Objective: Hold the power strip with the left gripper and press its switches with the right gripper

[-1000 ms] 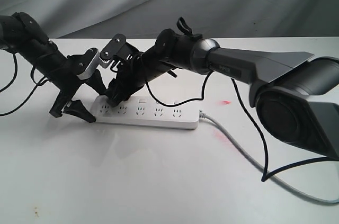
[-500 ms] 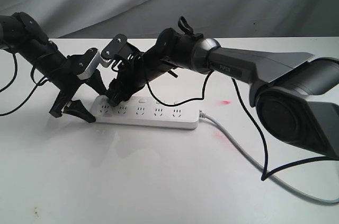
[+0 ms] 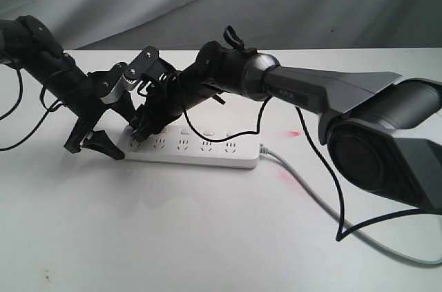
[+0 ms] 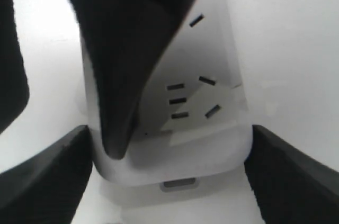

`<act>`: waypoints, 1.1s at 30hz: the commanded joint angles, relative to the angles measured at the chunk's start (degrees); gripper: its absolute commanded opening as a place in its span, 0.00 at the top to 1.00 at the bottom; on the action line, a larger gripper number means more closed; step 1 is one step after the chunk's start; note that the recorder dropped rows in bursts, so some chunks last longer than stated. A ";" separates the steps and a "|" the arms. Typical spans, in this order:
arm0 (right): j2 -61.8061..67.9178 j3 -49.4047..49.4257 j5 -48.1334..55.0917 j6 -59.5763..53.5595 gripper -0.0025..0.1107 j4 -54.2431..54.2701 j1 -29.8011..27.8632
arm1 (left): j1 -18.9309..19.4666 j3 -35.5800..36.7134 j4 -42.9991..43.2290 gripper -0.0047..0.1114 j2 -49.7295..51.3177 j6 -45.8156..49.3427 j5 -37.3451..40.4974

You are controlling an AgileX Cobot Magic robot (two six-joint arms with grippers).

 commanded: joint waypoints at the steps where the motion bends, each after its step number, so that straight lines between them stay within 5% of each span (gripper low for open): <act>1: -1.18 1.42 4.49 -0.63 0.54 -4.36 0.48 | -0.23 -0.36 0.03 0.89 -0.12 0.38 0.42; 13: -10.08 1.42 9.15 -1.99 0.54 -4.25 -3.50 | -0.23 -0.36 0.03 0.89 -0.12 0.38 0.42; 33: -5.81 1.42 11.18 -5.45 0.54 -0.83 -4.67 | -0.23 -0.36 0.03 0.89 -0.12 0.38 0.42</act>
